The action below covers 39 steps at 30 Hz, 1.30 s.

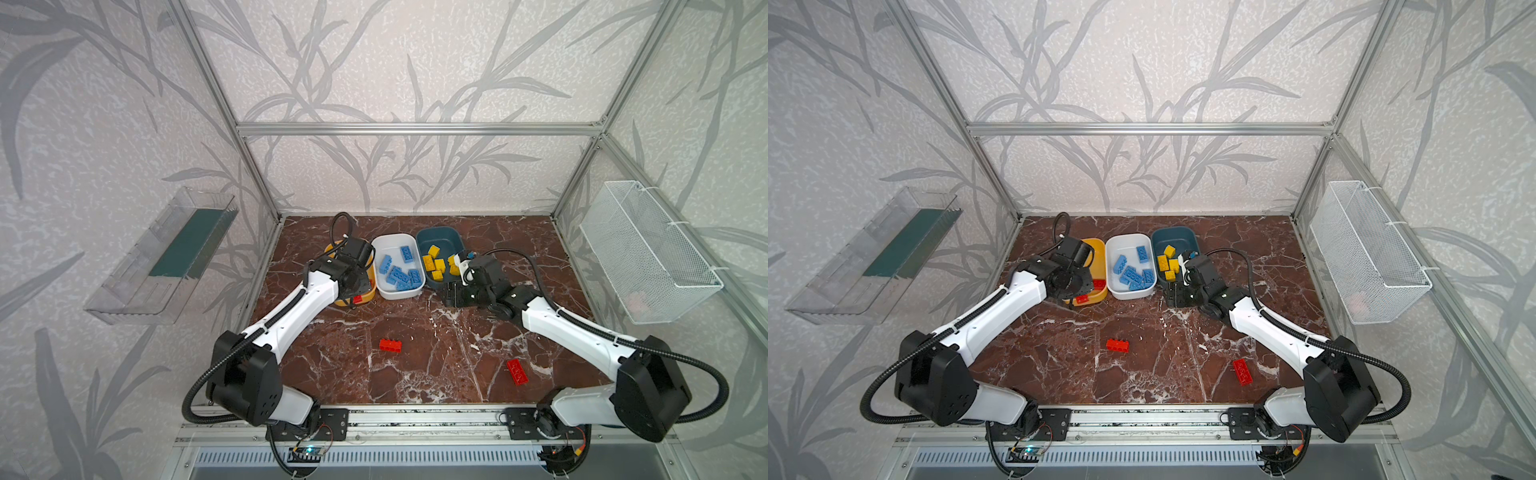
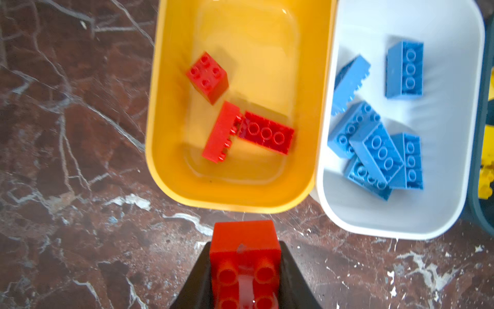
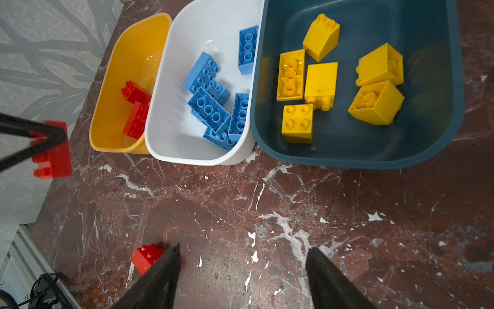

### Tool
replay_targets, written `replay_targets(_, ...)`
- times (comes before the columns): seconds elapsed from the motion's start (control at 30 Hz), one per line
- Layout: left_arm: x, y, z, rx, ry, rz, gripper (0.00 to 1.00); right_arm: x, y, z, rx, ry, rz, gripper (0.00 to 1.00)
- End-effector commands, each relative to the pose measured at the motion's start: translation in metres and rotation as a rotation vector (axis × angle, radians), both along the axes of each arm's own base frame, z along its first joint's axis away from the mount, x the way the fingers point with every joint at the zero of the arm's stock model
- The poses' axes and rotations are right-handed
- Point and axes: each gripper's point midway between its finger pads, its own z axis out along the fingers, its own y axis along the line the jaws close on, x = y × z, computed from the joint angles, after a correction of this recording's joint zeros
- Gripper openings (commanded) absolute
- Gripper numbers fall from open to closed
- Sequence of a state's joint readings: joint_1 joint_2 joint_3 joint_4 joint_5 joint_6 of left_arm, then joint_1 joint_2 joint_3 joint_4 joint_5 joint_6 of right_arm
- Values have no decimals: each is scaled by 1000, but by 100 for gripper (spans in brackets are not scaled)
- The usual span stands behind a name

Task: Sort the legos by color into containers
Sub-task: 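Carry the red 2x4 brick with the left gripper into the yellow tub and release, then grasp a red brick near the robot with the right gripper while left withdraws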

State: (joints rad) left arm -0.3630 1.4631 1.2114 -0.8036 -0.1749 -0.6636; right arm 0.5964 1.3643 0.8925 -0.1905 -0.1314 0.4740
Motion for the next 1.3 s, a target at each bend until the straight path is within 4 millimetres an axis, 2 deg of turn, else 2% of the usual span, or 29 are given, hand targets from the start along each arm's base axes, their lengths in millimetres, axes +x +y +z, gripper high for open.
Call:
replay_targets(0.0, 11, 9, 3, 25, 34, -50, 24, -2, 4, 10, 44, -36, 20, 75)
replay_targets(0.1, 27, 10, 1, 27, 63, -77, 26, -4, 5, 4, 62, -35, 25, 75)
replay_targets(0.3, 53, 17, -24, 32, 175, -75, 31, -6, 6, -5, 62, -27, 42, 75)
replay_targets(0.4, 62, 16, -34, 33, 193, -68, 31, -7, 9, -5, 74, -44, 59, 75)
replay_targets(0.57, 72, 17, -41, 45, 204, -64, 32, -9, 12, -8, 71, -46, 91, 75)
replay_targets(0.63, 75, 17, -41, 47, 206, -61, 36, -10, 15, -9, 75, -42, 108, 75)
replay_targets(0.7, 77, 18, -40, 55, 205, -59, 49, -12, 18, -8, 79, -46, 127, 76)
replay_targets(0.8, 79, 20, -36, 59, 185, -53, 58, -15, 22, -7, 74, -62, 155, 78)
replay_targets(0.93, 77, 19, -21, 37, 141, -47, 64, -21, 33, -6, 66, -83, 215, 79)
replay_targets(1.13, 64, 17, 24, -22, 17, -42, 72, -31, 58, -13, 29, -78, 329, 79)
replay_targets(1.27, 41, 15, 54, -79, -73, -60, 79, -42, 76, -16, -21, -71, 420, 79)
